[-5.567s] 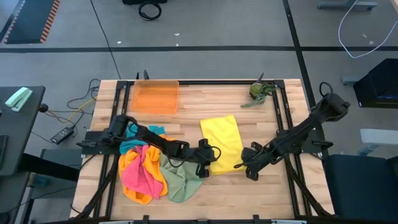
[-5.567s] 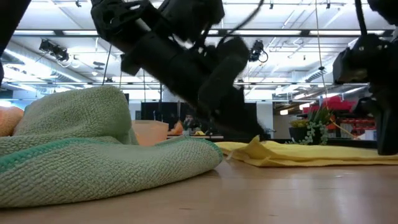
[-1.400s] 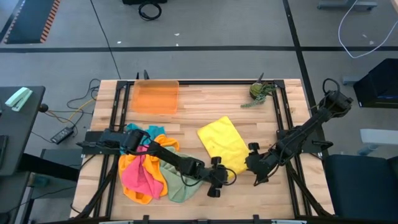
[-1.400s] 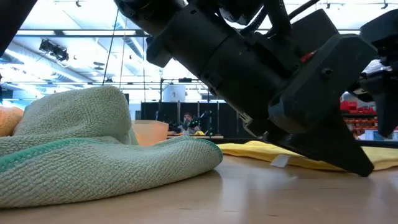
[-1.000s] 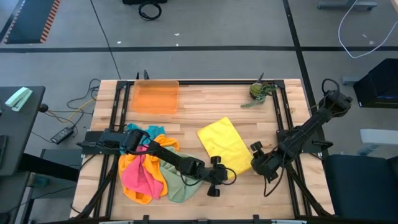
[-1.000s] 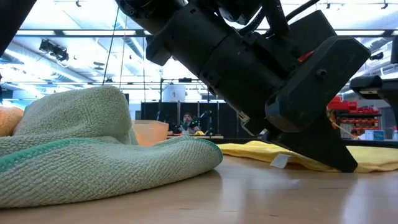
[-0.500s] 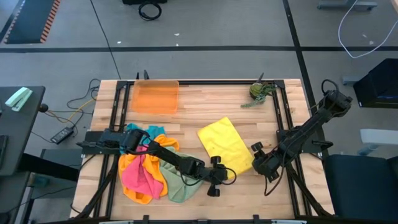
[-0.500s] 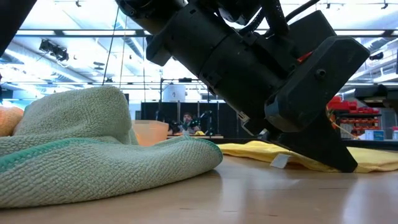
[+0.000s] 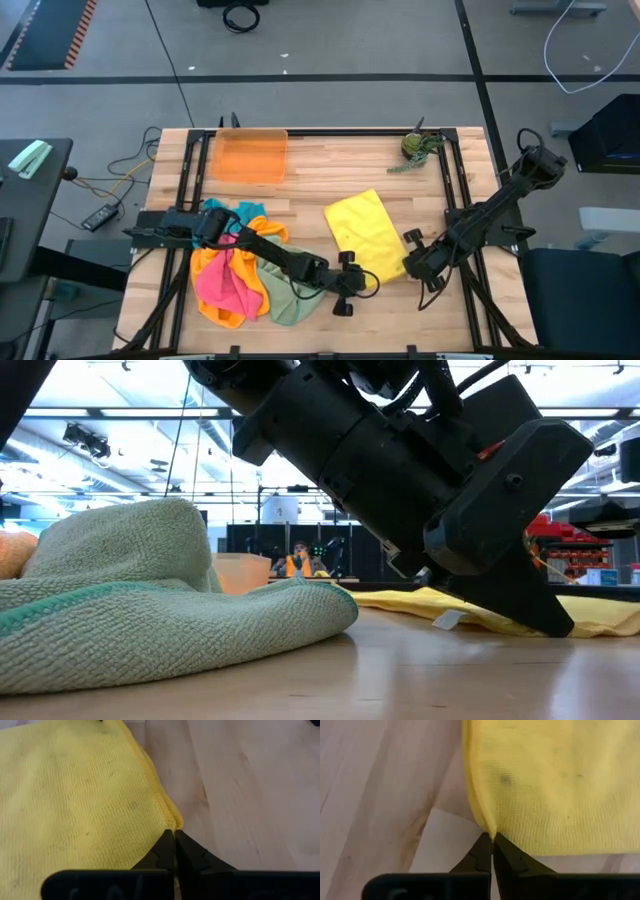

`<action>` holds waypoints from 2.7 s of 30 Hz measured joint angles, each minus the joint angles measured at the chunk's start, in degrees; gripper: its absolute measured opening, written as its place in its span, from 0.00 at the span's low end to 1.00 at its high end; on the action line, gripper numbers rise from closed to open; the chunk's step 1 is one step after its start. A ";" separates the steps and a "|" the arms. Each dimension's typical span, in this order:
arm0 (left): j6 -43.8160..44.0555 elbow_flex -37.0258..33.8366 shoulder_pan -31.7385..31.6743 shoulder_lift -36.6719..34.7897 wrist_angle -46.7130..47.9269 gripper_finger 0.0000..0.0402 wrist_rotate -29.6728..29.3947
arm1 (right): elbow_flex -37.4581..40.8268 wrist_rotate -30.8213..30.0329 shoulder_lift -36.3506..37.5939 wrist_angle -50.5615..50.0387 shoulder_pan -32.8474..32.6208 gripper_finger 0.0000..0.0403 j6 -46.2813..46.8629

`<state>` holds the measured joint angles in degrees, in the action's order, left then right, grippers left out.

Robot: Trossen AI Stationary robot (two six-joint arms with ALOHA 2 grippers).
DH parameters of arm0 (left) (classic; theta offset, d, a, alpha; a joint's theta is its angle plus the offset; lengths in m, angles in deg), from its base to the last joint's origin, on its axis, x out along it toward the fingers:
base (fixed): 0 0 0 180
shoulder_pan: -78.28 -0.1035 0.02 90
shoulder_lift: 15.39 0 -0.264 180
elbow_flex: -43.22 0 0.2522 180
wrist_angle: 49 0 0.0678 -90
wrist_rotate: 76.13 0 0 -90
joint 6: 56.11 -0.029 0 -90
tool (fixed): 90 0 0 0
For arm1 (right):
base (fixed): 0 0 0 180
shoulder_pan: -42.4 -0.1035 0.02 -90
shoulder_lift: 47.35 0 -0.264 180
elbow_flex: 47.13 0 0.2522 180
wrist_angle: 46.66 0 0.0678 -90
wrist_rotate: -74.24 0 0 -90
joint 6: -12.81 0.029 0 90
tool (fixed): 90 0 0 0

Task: Fold microfiber towels
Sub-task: Fold the yellow towel

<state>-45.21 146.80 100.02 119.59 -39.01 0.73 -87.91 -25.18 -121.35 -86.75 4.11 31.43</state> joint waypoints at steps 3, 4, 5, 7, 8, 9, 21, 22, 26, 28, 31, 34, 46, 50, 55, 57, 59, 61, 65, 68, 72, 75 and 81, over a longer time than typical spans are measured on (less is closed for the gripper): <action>-1.08 -0.27 0.80 -2.16 2.26 0.02 0.24 | -1.54 0.76 2.62 -1.36 -0.38 0.02 5.13; -1.32 -0.41 1.11 -3.02 2.86 0.02 0.29 | -2.57 1.83 3.56 -1.47 -0.70 0.02 7.77; -1.50 -0.48 1.39 -3.73 3.15 0.02 0.26 | -3.49 3.47 4.64 -2.17 -1.06 0.01 10.76; -1.66 -0.35 2.16 -6.04 2.71 0.02 0.15 | -5.35 7.21 6.48 -4.17 -1.75 0.01 17.33; -1.54 -0.18 2.45 -7.01 2.42 0.02 0.16 | -6.46 8.78 7.40 -4.25 -2.04 0.01 20.35; -1.29 -0.05 2.76 -7.76 1.88 0.02 0.26 | -7.75 10.22 8.48 -4.11 -2.21 0.01 23.07; -1.59 -0.14 2.04 -13.37 12.95 0.02 -14.05 | -14.98 4.50 9.71 -14.96 6.51 0.01 23.76; -2.87 -0.13 0.76 -13.12 12.99 0.02 -14.24 | -14.00 4.41 9.54 -16.30 7.82 0.01 24.43; -6.74 0.01 -4.84 -11.69 13.71 0.02 -12.79 | -10.40 3.37 9.67 -17.48 12.51 0.01 24.82; -8.90 -0.04 -7.49 -10.82 12.99 0.02 -10.34 | -9.36 2.31 10.01 -17.73 14.06 0.01 24.82; -11.70 0.00 -10.92 -10.98 12.08 0.02 -7.59 | -9.05 -0.41 10.10 -18.69 16.25 0.01 24.28; -12.79 0.02 -13.91 -10.51 12.21 0.02 -5.14 | -9.05 -1.15 9.91 -20.91 18.79 0.01 23.66; -12.69 0.11 -18.19 -7.98 10.32 0.03 -0.68 | -9.03 -5.10 8.64 -22.11 24.83 0.04 18.44; -12.61 0.07 -18.65 -7.91 10.46 0.04 -0.97 | -9.03 -8.06 9.05 -22.25 26.60 0.06 17.50; -12.63 0.08 -19.13 -7.91 10.36 0.02 -1.65 | -9.64 -11.49 11.13 -22.55 27.46 0.21 15.04; -12.43 0.08 -19.13 -7.91 10.43 0.02 -2.53 | -10.01 -14.19 12.48 -22.27 26.87 0.29 15.03; -11.55 0.08 -19.13 -7.91 10.52 0.04 -3.12 | -10.02 -16.68 13.82 -22.30 25.56 0.36 15.83; -11.50 0.07 -19.10 -7.91 10.54 0.05 -4.39 | -10.01 -17.51 14.77 -22.17 23.19 0.43 16.97; -11.60 0.07 -18.91 -7.91 9.60 0.02 -6.34 | -7.96 -16.42 14.83 -18.01 16.56 0.49 20.71; -12.85 0.07 -18.87 -7.91 7.83 0.02 -6.35 | -5.66 -17.19 14.41 -16.62 13.59 0.48 25.06; -12.91 0.09 -18.56 -7.91 7.20 0.05 -6.37 | -3.55 -21.26 14.50 -20.18 12.63 0.46 38.72; -12.40 0.10 -18.52 -7.91 7.57 0.02 -6.34 | -0.79 -21.66 14.50 -21.19 14.31 0.45 46.43; -11.54 0.11 -18.56 -7.91 7.91 0.04 -6.36 | 4.06 -19.20 15.31 -18.16 21.22 0.49 48.46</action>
<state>-56.75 146.91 81.46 111.67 -31.10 -5.63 -83.85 -44.39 -106.04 -104.91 25.33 79.89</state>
